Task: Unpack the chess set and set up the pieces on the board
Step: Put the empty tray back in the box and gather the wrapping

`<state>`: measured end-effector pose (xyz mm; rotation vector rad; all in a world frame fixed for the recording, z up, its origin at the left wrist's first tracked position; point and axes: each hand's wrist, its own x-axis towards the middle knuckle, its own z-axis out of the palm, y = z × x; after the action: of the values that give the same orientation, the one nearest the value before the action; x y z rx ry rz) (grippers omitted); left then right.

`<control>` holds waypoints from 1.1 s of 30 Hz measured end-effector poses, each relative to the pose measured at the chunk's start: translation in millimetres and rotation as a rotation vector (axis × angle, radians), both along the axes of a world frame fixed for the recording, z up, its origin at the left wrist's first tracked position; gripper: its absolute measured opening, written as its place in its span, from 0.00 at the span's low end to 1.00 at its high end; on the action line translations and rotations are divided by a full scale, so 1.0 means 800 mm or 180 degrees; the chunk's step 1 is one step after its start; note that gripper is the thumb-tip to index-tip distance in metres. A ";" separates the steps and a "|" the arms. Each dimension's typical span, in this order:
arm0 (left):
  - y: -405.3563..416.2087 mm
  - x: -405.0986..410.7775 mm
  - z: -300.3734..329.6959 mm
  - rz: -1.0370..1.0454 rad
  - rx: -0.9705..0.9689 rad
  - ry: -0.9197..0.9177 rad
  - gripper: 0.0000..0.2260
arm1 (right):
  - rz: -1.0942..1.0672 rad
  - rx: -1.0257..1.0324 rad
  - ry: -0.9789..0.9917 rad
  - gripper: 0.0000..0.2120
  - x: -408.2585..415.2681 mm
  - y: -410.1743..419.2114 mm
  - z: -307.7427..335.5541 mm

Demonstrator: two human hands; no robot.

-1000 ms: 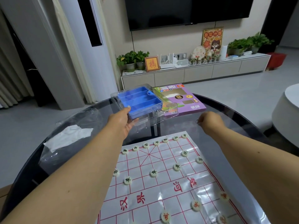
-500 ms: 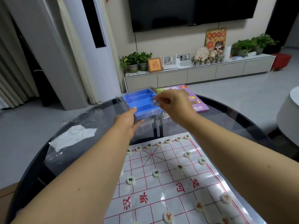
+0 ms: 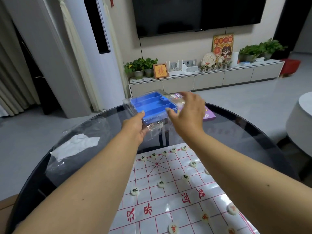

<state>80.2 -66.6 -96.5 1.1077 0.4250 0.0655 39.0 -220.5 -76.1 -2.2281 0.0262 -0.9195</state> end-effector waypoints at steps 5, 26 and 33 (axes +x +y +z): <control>-0.015 -0.002 0.007 -0.0025 -0.0149 0.0010 0.12 | -0.0155 0.2879 0.1154 0.40 0.005 -0.013 0.004; -0.091 -0.010 -0.001 -0.0863 0.1013 0.0569 0.15 | 0.1370 0.5630 0.0656 0.04 0.009 -0.080 0.026; -0.113 0.010 -0.017 -0.1015 0.1316 0.0626 0.13 | 0.1159 0.5635 0.0616 0.04 0.019 -0.097 0.004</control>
<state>88.3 -157.4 -110.3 1.5860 0.4151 -0.2487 54.5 -297.9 -72.9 -0.5870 0.3544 -0.1679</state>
